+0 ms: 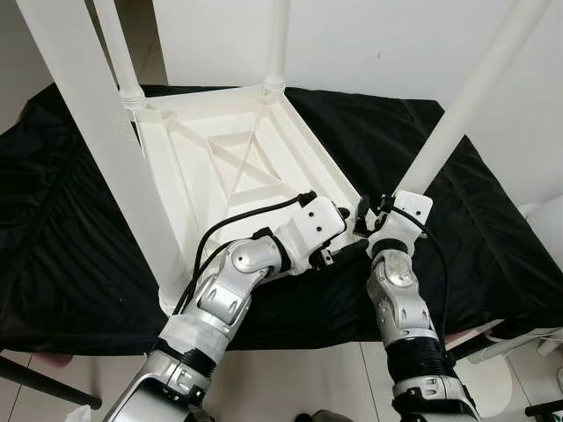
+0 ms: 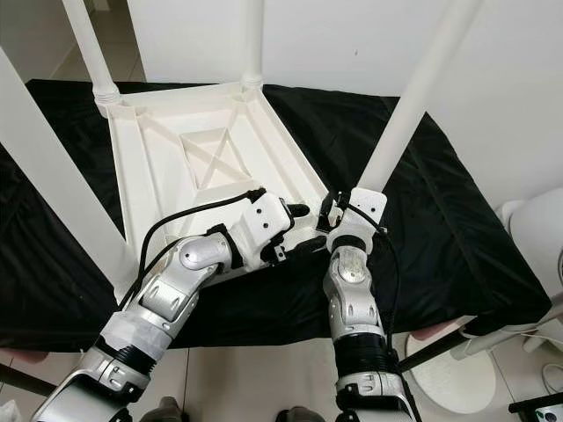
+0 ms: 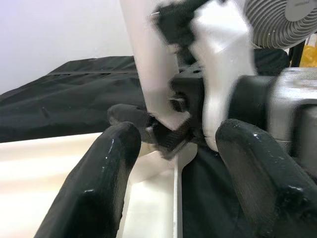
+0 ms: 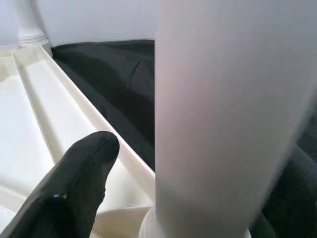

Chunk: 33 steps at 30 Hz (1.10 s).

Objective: Building children table

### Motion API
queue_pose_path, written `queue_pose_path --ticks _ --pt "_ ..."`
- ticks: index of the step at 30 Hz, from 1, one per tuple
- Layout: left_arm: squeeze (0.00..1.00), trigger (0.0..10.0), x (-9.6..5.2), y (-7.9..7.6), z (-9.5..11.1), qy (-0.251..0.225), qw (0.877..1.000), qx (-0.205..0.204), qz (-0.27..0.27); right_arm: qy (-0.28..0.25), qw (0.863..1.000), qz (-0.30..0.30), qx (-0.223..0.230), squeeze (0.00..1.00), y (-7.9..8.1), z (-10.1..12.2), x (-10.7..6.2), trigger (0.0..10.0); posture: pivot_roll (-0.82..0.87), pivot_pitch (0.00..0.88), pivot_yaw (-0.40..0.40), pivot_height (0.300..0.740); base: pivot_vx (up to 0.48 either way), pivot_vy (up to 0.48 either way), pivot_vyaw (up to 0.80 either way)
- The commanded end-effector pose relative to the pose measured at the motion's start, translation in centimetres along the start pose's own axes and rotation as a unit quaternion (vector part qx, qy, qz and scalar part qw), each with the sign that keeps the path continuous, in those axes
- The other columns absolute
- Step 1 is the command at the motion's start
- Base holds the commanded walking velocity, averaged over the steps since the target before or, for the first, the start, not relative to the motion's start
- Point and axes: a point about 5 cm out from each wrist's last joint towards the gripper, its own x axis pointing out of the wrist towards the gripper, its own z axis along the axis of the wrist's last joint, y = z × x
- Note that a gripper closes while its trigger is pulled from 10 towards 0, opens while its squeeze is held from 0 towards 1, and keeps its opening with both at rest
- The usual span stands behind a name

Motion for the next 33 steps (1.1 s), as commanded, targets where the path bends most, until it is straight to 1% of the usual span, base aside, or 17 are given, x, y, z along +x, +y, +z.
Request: queue_pose_path --ticks 1,2,8,14,15,16,17,18,19,20,22,24,26,27,28,29,33 --pt "0.0 10.0 -0.1 0.0 0.0 0.002 1.0 -0.002 0.013 -0.007 1.0 0.003 -0.01 0.8 -0.7 -0.3 -1.1 10.0 0.04 0.0 -0.073 0.74 0.0 0.0 0.0" --pt "0.0 10.0 -0.1 0.0 0.0 0.002 1.0 -0.003 0.013 -0.013 1.0 0.005 -0.018 0.0 -1.2 -0.5 -2.1 10.0 0.04 0.0 -0.075 0.74 0.0 0.0 0.0" --pt "0.0 10.0 0.0 -0.1 0.0 0.001 1.0 -0.003 0.012 -0.02 0.999 0.016 -0.041 0.0 -2.4 -1.2 -4.5 10.0 0.03 0.0 -0.077 0.74 0.0 0.0 0.0" --pt "0.0 10.0 0.0 -0.1 0.0 0.0 1.0 -0.003 0.011 -0.018 0.999 0.03 -0.037 0.0 -2.5 -1.4 -5.3 10.0 0.03 0.0 -0.075 0.74 0.0 0.0 0.0" --pt "0.0 10.0 -0.1 -0.1 0.1 -0.001 1.0 -0.001 0.009 -0.014 0.998 0.053 -0.032 0.0 -2.2 -1.5 -5.8 4.7 0.02 0.0 -0.072 0.74 0.0 0.0 0.0" --pt "0.0 10.0 -0.1 -0.1 0.1 -0.001 1.0 -0.001 0.009 -0.014 0.998 0.053 -0.032 0.0 -2.2 -1.5 -5.8 4.7 0.02 0.0 -0.072 0.74 0.0 0.0 0.0" --pt "0.0 10.0 -0.1 0.0 0.1 -0.002 1.0 0.001 0.007 -0.011 0.997 0.069 -0.031 0.0 -2.0 -1.6 -6.1 0.9 0.02 0.0 -0.071 0.74 0.0 0.0 0.0" --pt "0.0 10.0 -0.1 0.0 0.1 -0.002 1.0 0.001 0.007 -0.011 0.997 0.069 -0.031 0.0 -2.0 -1.6 -6.1 0.9 0.02 0.0 -0.071 0.74 0.0 0.0 0.0" --pt "0.0 10.0 -0.3 0.0 0.2 -0.004 1.0 0.003 0.003 0.0 0.995 0.101 -0.019 0.0 -1.5 -1.8 -6.4 0.0 0.02 0.0 -0.071 0.74 0.0 0.0 0.0" --pt "0.0 10.0 -0.3 0.0 0.2 -0.004 1.0 0.003 0.003 0.0 0.995 0.101 -0.019 0.0 -1.5 -1.8 -6.4 0.0 0.02 0.0 -0.071 0.74 0.0 0.0 0.0" --pt "0.0 10.0 -0.7 -0.6 0.7 -0.016 0.999 0.003 -0.035 0.013 0.987 0.158 -0.007 0.0 -0.4 -1.9 -6.8 0.0 0.02 0.0 -0.071 0.74 0.0 0.0 0.0" --pt "0.0 10.0 -0.7 -0.6 0.7 -0.016 0.999 0.003 -0.035 0.013 0.987 0.158 -0.007 0.0 -0.4 -1.9 -6.8 0.0 0.02 0.0 -0.071 0.74 0.0 0.0 0.0" --pt "0.0 10.0 -1.1 -1.0 1.0 -0.021 0.998 0.005 -0.058 0.017 0.983 0.184 0.006 0.0 0.1 -1.9 -6.9 0.0 0.02 0.0 -0.073 0.74 0.0 0.0 0.0" --pt "0.0 10.0 -1.2 -1.2 0.9 -0.018 0.998 0.01 -0.064 0.015 0.982 0.189 0.006 0.0 0.1 -1.8 -6.8 2.6 0.02 0.0 -0.075 0.74 0.0 0.0 0.0" --pt "0.0 10.0 -1.2 -1.2 0.9 -0.018 0.998 0.01 -0.064 0.015 0.982 0.189 0.006 0.0 0.1 -1.8 -6.8 2.6 0.02 0.0 -0.075 0.74 0.0 0.0 0.0" --pt "0.0 10.0 -1.2 -1.3 0.9 -0.015 0.997 0.012 -0.069 0.012 0.982 0.19 0.003 0.0 0.0 -1.6 -6.5 10.0 0.02 0.0 -0.074 0.74 0.0 0.0 0.0" --pt "0.0 10.0 -1.4 -1.7 0.9 -0.01 0.996 0.011 -0.085 0.004 0.983 0.182 -0.003 0.0 -0.6 -1.2 -5.5 10.0 0.03 0.0 -0.075 0.74 0.0 0.0 0.0"
